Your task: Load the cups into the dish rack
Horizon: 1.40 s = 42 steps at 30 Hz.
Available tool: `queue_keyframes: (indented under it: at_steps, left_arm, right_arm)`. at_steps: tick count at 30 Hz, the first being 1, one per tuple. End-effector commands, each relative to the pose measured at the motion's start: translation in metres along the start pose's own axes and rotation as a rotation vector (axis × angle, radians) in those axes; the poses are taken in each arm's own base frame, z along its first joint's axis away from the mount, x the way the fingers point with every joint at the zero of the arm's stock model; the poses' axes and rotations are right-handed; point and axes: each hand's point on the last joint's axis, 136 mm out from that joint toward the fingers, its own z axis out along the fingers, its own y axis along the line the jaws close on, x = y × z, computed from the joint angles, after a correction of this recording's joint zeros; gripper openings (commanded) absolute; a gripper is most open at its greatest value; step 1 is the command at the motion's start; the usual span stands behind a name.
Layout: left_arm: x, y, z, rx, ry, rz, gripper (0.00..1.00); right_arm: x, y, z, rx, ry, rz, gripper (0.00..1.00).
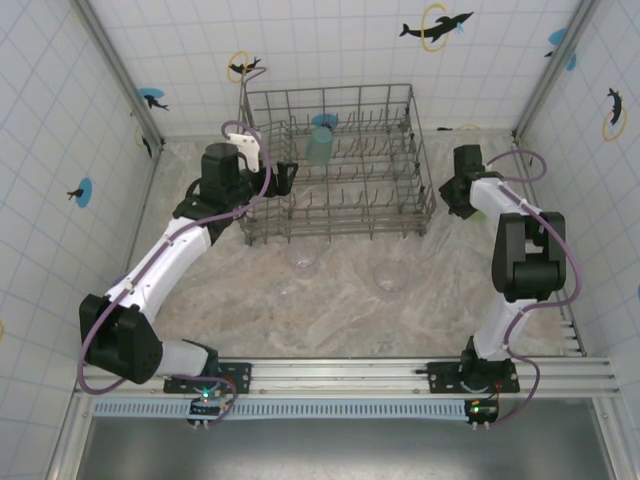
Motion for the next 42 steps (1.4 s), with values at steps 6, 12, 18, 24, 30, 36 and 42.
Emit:
queue_keyframes:
  at_steps: [6, 12, 18, 24, 30, 36, 42]
  left_arm:
    - [-0.014, -0.006, -0.013, 0.013, -0.051, 0.0, 0.98]
    - [-0.015, -0.007, -0.015, 0.016, -0.055, 0.002, 0.98]
    - [-0.016, -0.008, -0.015, 0.023, -0.055, 0.0, 0.98]
    - [-0.017, -0.01, -0.016, 0.031, -0.06, 0.0, 0.98]
    - [-0.017, -0.008, -0.017, 0.019, -0.062, 0.006, 0.97]
    - [-0.011, 0.003, -0.011, -0.027, -0.071, -0.026, 0.97]
    - [-0.008, 0.003, 0.002, -0.008, -0.053, -0.106, 0.98]
  right_arm:
    - [0.0, 0.02, -0.003, -0.045, -0.005, 0.003, 0.1]
    - [0.004, 0.03, -0.014, -0.091, 0.002, -0.018, 0.0]
    - [-0.012, 0.037, -0.043, -0.127, -0.058, -0.035, 0.0]
    - [-0.032, 0.041, -0.073, -0.146, -0.122, -0.046, 0.0]
    - [-0.052, 0.053, -0.107, -0.221, -0.181, -0.06, 0.0]
    - [-0.066, 0.069, -0.15, -0.317, -0.239, -0.109, 0.0]
    - [-0.066, 0.076, -0.188, -0.455, -0.303, -0.171, 0.0]
